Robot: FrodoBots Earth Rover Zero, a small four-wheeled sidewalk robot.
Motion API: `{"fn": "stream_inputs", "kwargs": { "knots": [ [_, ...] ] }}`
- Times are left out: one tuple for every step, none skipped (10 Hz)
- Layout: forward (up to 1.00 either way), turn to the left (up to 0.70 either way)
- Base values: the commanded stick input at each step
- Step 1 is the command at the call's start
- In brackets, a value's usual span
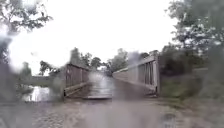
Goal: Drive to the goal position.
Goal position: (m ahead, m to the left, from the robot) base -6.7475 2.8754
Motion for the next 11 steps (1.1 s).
{"fn": "stream_inputs", "kwargs": {
  "knots": [
    [0.7,0.0],
    [0.7,0.0],
    [0.7,0.0],
    [0.7,0.0],
    [0.7,0.0],
    [0.7,0.0],
    [0.7,0.03],
    [0.7,0.14],
    [0.7,0.14],
    [0.7,0.14],
    [0.7,0.14]
  ]
}}
